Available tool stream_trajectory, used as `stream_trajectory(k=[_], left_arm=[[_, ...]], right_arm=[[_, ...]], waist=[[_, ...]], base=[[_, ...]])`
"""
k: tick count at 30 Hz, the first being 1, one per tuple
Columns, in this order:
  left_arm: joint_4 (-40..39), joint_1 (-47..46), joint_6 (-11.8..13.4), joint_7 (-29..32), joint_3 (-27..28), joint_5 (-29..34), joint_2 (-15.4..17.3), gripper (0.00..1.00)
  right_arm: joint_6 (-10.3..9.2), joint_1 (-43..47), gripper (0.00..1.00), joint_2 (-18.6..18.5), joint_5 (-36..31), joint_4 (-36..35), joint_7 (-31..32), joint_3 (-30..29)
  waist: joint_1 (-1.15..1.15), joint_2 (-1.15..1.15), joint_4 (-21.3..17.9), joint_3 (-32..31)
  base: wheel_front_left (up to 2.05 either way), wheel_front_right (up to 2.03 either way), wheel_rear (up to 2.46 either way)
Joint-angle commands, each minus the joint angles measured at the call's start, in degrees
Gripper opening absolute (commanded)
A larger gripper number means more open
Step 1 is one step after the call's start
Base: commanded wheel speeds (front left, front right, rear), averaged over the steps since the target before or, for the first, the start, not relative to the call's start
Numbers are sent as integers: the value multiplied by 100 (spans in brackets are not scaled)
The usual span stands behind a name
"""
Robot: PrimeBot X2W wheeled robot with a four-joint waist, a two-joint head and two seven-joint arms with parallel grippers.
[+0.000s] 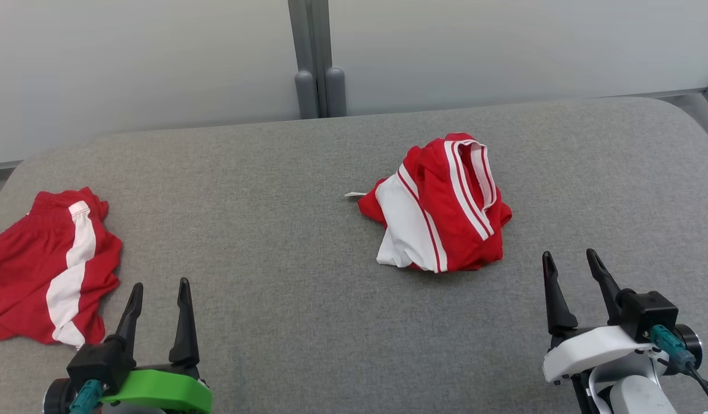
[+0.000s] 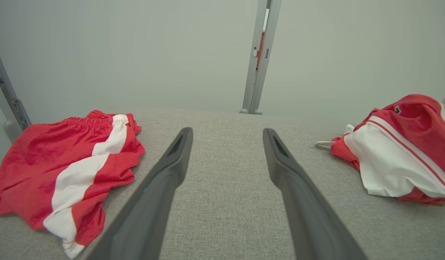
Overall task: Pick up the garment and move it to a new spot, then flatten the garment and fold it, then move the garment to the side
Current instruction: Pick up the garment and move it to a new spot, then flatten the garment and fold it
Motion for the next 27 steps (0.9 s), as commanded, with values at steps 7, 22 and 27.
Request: stream_trajectory(k=[7, 22, 27], left_arm=[[97, 14, -19, 3, -69, -82, 3, 100], [73, -204, -29, 3, -304, -140, 5, 100], [86, -215, -32, 3, -348, -140, 6, 100]], right_arm=[[-10, -7, 100, -20, 81, 90, -19, 75], [-9, -1641, 100, -19, 2153, 2151, 260, 1200], [-8, -2031, 100, -25, 2866, 2722, 165, 1602]], waist=[[0, 0, 37, 54], [0, 0, 466, 333], [0, 0, 601, 367]], base=[[0, 0, 0], [0, 0, 0], [0, 0, 0]])
